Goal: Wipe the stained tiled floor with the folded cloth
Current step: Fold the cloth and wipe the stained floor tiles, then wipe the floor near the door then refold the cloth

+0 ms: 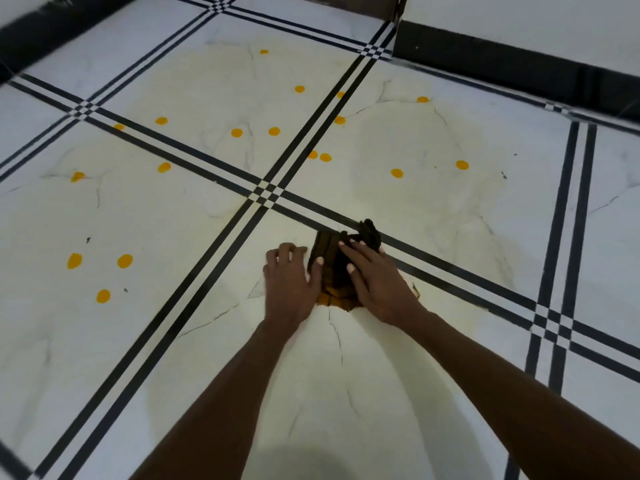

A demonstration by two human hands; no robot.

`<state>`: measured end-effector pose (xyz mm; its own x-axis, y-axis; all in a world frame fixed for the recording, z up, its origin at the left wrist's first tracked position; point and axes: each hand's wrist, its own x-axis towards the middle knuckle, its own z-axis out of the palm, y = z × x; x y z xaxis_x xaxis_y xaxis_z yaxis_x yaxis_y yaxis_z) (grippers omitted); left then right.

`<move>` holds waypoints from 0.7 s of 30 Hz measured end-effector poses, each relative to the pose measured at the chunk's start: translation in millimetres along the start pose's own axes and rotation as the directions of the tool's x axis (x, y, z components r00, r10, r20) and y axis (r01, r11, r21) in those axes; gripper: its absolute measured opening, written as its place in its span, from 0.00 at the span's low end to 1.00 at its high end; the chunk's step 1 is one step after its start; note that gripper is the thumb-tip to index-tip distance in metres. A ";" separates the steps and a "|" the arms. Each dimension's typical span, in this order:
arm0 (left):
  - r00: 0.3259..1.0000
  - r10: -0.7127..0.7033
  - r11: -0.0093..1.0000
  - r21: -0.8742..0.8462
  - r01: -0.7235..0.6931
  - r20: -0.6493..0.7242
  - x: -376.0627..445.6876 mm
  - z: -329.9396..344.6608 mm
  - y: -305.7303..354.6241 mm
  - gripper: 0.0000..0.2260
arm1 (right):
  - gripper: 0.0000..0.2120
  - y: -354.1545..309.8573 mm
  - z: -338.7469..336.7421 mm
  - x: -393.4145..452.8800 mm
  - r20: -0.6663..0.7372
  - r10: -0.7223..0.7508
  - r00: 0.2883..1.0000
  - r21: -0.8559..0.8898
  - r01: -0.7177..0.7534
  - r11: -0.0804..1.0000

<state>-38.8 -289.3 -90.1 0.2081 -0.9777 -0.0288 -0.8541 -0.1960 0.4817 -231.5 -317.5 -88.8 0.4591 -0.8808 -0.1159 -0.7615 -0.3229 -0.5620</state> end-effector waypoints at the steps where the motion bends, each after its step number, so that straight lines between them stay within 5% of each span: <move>1: 1.000 0.002 1.000 -0.023 -0.001 0.017 6.1 3.6 11.4 0.20 | 0.24 3.1 -8.9 -1.7 -0.042 0.019 0.999 0.038 -0.017 0.999; 5: 0.991 -0.093 0.986 -0.130 0.106 0.097 32.2 16.8 47.9 0.18 | 0.22 17.6 -37.5 11.6 -0.177 0.177 0.968 0.044 -0.172 0.984; 10: 0.947 -0.190 0.889 -0.364 0.278 0.260 57.9 0.7 63.3 0.09 | 0.36 26.7 -49.2 36.3 0.032 0.280 0.959 -0.037 -0.279 0.960; 13: 0.902 -0.219 0.732 -0.549 0.404 0.372 63.8 -18.6 63.9 0.16 | 0.26 29.1 -59.9 41.4 0.062 0.321 0.945 -0.045 -0.318 0.947; 17: 0.945 -0.069 0.571 -0.765 0.299 0.318 73.2 -60.7 74.0 0.20 | 0.11 26.9 -99.7 32.1 -0.249 0.211 0.945 0.068 -0.201 0.977; 21: 0.980 0.128 0.641 -0.767 0.035 0.151 84.0 -97.9 85.9 0.14 | 0.08 11.3 -147.4 18.3 -0.377 0.079 0.923 0.102 -0.044 0.994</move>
<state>-48.0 -380.9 34.6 0.0224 -0.9948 -0.0991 -0.1750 -0.1015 0.9793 -299.1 -388.3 23.4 0.1910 -0.9690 0.1567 -0.7305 -0.2469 -0.6367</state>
